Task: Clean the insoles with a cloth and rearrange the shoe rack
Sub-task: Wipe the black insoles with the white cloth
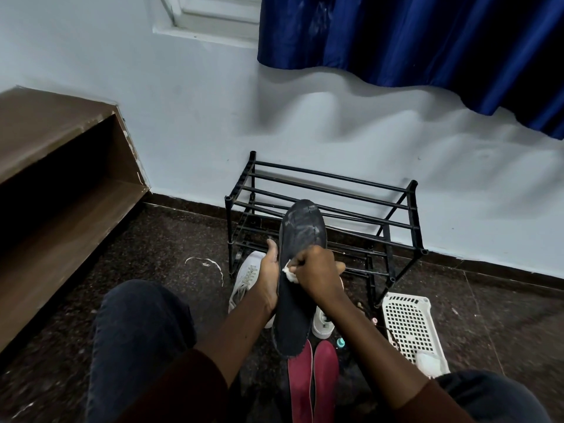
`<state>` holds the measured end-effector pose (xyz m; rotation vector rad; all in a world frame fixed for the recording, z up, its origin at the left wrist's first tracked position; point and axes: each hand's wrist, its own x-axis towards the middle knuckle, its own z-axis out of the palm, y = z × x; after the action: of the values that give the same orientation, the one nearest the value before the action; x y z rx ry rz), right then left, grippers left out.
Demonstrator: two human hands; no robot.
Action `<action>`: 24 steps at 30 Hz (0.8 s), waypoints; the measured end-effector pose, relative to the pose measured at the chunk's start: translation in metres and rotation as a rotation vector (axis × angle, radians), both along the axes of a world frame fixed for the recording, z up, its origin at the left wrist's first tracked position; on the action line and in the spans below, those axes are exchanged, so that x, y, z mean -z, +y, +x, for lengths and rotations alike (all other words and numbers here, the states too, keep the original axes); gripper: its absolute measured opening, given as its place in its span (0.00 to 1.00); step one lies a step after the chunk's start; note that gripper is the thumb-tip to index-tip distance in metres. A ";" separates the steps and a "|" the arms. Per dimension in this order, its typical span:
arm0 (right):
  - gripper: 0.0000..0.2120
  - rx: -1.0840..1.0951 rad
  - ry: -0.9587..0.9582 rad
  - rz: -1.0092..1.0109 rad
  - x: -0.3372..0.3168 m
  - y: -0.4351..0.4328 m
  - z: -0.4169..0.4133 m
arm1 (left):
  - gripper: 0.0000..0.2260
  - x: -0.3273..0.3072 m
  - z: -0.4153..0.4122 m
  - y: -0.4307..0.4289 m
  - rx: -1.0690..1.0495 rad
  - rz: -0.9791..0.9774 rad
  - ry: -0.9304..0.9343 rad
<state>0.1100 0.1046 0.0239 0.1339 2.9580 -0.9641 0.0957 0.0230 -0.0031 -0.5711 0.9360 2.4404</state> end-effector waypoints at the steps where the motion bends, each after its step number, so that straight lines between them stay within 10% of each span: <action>1: 0.12 -0.004 0.005 -0.024 0.002 0.000 0.001 | 0.36 0.000 0.001 0.000 -0.005 -0.028 0.002; 24: 0.11 -0.003 0.241 -0.031 0.005 -0.001 -0.003 | 0.29 -0.033 0.023 0.008 0.001 -0.149 0.165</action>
<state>0.1072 0.1036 0.0192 0.0129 3.1552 -1.0978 0.1183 0.0313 0.0303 -0.4233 1.1918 2.4605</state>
